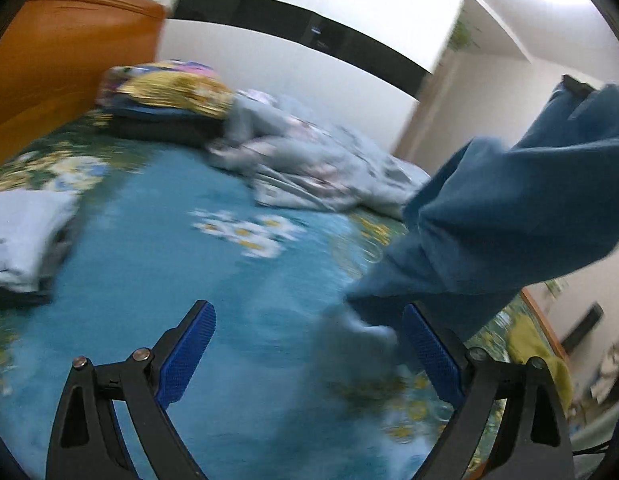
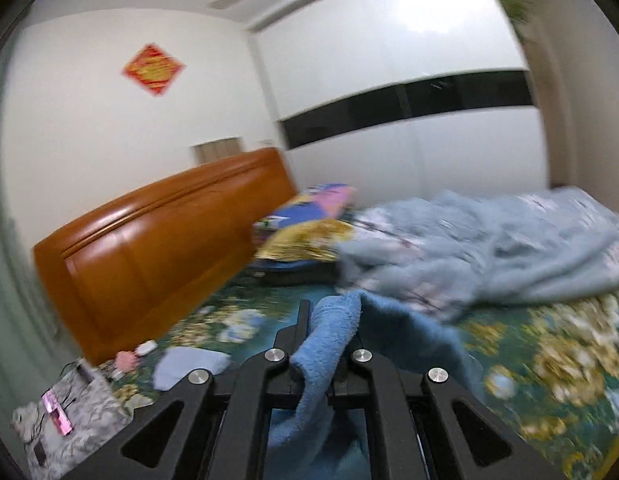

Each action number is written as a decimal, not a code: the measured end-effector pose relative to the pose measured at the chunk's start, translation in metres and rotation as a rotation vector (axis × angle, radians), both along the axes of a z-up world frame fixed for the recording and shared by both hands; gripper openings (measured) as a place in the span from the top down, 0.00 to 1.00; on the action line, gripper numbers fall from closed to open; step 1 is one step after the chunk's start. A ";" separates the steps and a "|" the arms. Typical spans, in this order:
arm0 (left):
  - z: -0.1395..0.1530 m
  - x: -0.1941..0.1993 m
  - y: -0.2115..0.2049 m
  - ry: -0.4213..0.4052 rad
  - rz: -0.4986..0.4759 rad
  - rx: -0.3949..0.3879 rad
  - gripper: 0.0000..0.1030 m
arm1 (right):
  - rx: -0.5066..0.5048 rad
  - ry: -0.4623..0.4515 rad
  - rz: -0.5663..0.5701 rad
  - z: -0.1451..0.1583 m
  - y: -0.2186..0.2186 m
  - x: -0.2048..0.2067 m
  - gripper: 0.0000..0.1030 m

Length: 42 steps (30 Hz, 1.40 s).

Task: Fold clothes
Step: 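Carry the blue sweater with the right tool toward the open bed area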

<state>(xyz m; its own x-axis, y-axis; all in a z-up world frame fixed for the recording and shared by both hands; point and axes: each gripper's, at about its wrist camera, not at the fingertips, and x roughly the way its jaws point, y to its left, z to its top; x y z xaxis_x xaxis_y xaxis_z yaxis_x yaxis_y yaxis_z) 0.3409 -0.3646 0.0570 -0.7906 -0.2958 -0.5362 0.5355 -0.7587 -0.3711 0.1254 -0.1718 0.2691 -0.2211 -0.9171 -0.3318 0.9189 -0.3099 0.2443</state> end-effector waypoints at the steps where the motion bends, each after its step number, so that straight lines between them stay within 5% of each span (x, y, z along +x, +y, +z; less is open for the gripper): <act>1: 0.002 0.014 -0.007 0.004 0.026 -0.002 0.08 | -0.003 0.018 0.024 0.001 -0.006 0.010 0.95; 5: 0.004 0.057 -0.027 0.002 0.089 -0.016 0.08 | 0.009 0.067 0.096 -0.001 -0.026 0.041 0.95; 12: -0.016 0.061 -0.034 -0.056 0.079 -0.017 0.08 | 0.257 0.011 -0.011 -0.080 -0.037 0.001 0.95; 19: -0.043 0.019 -0.027 -0.132 -0.006 0.000 0.08 | 0.524 -0.167 -0.200 -0.211 -0.023 -0.100 0.95; 25: -0.057 -0.051 -0.021 -0.227 -0.126 -0.051 0.08 | 0.554 -0.306 -0.290 -0.272 0.011 -0.155 0.95; 33: -0.076 -0.162 -0.011 -0.270 -0.337 0.027 0.08 | 0.536 -0.326 -0.255 -0.296 0.018 -0.178 0.90; 38: -0.096 -0.219 -0.003 -0.285 -0.421 0.113 0.08 | 0.467 -0.334 -0.185 -0.287 0.022 -0.175 0.68; 42: -0.116 -0.252 0.003 -0.305 -0.457 0.189 0.08 | 0.399 -0.352 -0.122 -0.280 0.031 -0.173 0.59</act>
<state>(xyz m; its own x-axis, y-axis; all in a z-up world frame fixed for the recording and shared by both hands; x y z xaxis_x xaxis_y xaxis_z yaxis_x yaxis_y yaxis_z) 0.0885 -0.3618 -0.0594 -0.6166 0.1626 -0.7703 0.2731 -0.8735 -0.4030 -0.0473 -0.1408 -0.0113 -0.1306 -0.6792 -0.7222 0.7548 -0.5404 0.3718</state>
